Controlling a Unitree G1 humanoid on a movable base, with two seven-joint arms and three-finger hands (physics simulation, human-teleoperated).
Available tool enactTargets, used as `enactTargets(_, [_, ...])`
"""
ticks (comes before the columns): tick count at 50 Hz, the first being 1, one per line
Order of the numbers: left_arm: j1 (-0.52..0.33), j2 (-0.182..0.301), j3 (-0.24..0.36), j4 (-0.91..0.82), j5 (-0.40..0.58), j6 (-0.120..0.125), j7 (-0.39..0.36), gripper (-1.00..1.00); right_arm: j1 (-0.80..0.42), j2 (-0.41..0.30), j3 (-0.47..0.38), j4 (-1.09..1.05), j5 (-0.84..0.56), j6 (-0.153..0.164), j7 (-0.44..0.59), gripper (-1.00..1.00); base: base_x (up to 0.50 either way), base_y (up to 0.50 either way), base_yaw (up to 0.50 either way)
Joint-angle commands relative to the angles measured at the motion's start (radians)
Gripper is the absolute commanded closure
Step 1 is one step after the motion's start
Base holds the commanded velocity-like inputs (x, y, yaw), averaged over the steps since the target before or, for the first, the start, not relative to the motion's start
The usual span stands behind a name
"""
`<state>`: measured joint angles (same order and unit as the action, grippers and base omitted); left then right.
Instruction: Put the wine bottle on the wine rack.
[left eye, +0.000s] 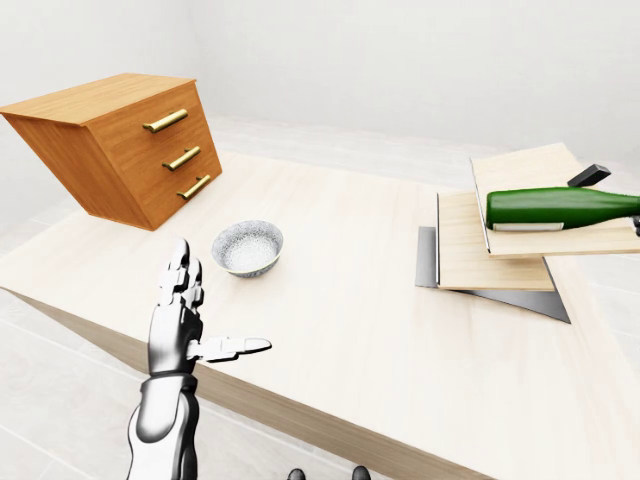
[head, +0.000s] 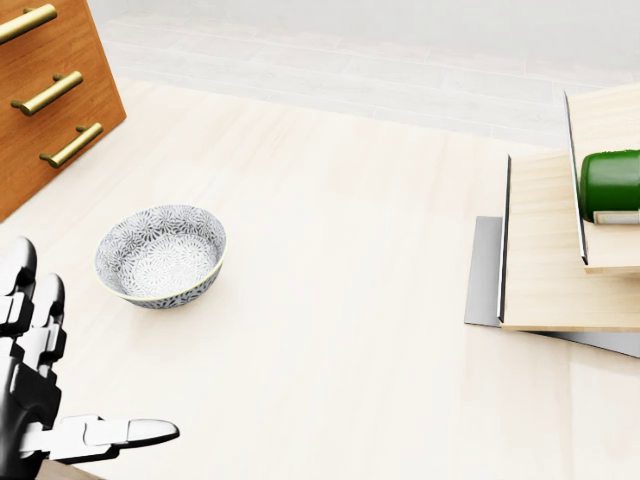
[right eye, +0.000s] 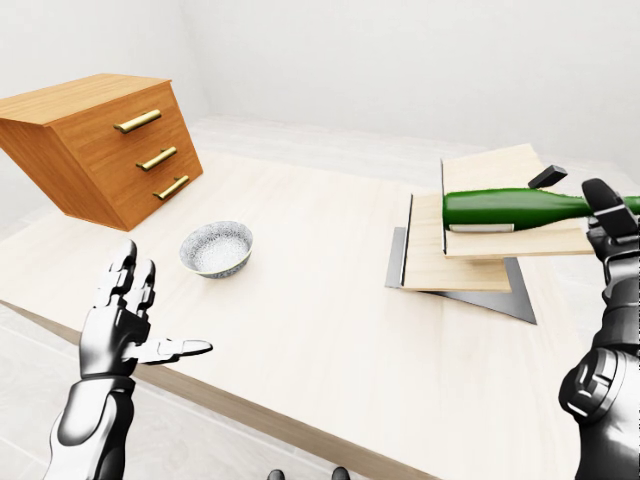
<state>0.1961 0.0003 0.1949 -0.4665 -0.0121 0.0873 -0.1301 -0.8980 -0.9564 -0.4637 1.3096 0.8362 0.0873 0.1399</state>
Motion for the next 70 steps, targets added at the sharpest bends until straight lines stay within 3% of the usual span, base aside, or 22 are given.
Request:
enactTargets(1, [-0.003, 0.001, -0.002, 0.012, 0.000, 0.000, 0.001, -1.00, 0.038, 0.017, 0.001, 0.011, 0.004, 0.000, -0.002, -1.00, 0.00, 0.00, 0.00])
enactTargets(29, [0.004, -0.001, -0.016, 0.010, 0.002, 0.000, 0.004, -1.00, 0.070, -0.022, -0.010, -0.003, 0.027, 0.000, 0.026, -1.00, 0.00, 0.00, 0.00])
enactTargets(53, [0.001, -0.002, -0.016, -0.006, 0.003, 0.000, 0.004, -1.00, 0.188, -0.166, -0.032, -0.064, 0.093, 0.000, 0.119, -1.00, 0.00, 0.00, 0.00])
enactTargets(70, [-0.007, 0.002, -0.017, -0.031, 0.000, 0.000, 0.005, -1.00, 0.126, -0.241, -0.016, -0.154, 0.121, 0.000, 0.091, -1.00, 0.00, 0.00, 0.00])
